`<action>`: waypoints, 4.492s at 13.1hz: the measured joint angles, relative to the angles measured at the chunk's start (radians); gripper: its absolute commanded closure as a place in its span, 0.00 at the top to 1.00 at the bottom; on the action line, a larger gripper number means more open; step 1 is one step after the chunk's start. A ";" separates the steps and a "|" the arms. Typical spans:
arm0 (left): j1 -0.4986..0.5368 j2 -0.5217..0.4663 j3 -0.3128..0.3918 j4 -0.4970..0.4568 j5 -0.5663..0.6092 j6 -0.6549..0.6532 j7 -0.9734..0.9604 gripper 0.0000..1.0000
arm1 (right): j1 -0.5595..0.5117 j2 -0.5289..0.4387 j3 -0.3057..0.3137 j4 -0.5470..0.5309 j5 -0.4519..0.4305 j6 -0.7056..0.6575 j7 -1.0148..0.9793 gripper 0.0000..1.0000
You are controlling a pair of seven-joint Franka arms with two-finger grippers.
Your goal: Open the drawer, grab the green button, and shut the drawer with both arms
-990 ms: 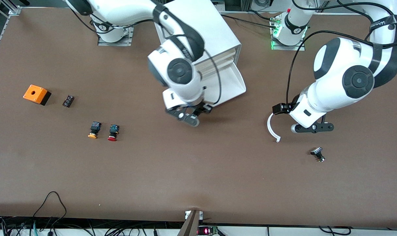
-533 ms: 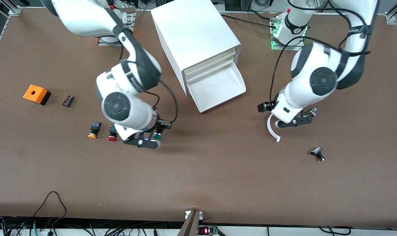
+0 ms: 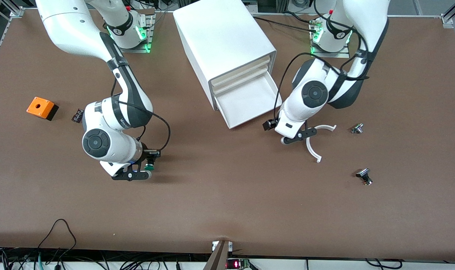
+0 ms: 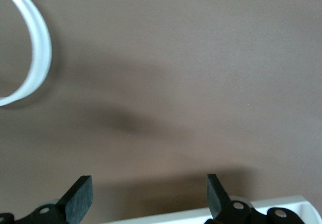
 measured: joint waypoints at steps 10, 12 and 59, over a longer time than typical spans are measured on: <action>-0.047 0.068 -0.057 -0.105 0.001 0.190 -0.050 0.99 | -0.003 -0.045 -0.019 -0.296 0.000 0.248 -0.022 0.57; -0.047 0.068 -0.087 -0.121 0.001 0.184 -0.116 0.99 | -0.013 -0.045 -0.023 -0.296 0.000 0.250 -0.022 1.00; 0.342 -0.410 0.086 0.255 0.130 -0.665 0.780 0.99 | -0.253 -0.789 -0.021 -0.245 -0.066 -0.447 -0.147 1.00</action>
